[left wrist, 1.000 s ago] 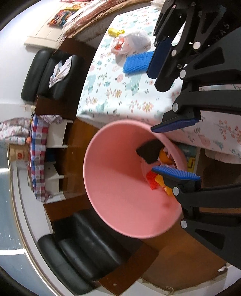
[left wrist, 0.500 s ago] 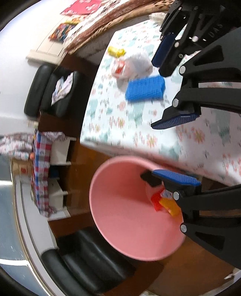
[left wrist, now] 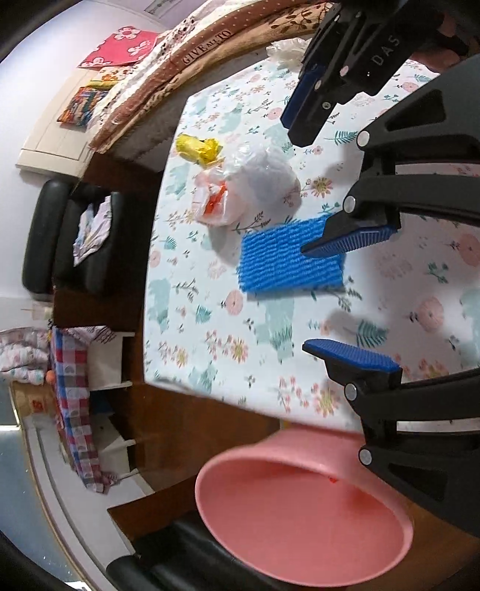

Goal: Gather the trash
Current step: 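Grasp the blue mesh foam with the left gripper while the right grasps the clear plastic bag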

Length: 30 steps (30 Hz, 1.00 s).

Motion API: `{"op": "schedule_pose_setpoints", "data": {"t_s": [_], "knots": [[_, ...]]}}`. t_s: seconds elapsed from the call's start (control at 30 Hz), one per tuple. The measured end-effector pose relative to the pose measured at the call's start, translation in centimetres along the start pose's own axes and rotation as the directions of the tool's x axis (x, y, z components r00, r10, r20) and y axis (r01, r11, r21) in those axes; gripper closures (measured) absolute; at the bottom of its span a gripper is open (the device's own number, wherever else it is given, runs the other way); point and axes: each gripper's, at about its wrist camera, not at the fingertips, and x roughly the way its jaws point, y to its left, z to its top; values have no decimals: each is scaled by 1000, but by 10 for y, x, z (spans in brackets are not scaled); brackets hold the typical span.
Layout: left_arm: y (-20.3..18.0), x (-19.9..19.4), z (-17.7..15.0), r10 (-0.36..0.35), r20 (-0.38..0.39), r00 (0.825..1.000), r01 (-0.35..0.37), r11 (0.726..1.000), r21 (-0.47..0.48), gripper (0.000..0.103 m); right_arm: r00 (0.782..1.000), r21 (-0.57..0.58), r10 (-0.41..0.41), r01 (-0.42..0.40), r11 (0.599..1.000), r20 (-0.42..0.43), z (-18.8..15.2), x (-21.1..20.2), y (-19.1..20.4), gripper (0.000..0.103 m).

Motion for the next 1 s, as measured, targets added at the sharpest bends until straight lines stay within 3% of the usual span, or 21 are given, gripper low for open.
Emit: {"op": "schedule_pose_setpoints", "data": {"t_s": [0.27,0.37,0.5,0.67,0.87,1.0], "knots": [[-12,32,4,29,-48,998,-28,999,24,58,1000,7,-13,12,1000,13,13,11,-3,75],[-15,39,4,31,-60,998,-29,999,30,58,1000,18,-19,19,1000,24,18,14,-4,62],[-17,47,2,41,-63,997,-39,999,29,58,999,16,-34,34,999,27,22,21,-5,61],[-23,43,1,16,-55,998,-13,999,49,93,999,-3,-51,51,999,18,19,32,-4,61],[-25,34,-2,-5,-43,999,8,999,52,97,998,-13,-65,65,998,23,16,30,-4,75],[-25,24,-3,-10,-22,1000,11,999,46,97,998,-1,-56,56,998,39,13,21,-5,78]]}}
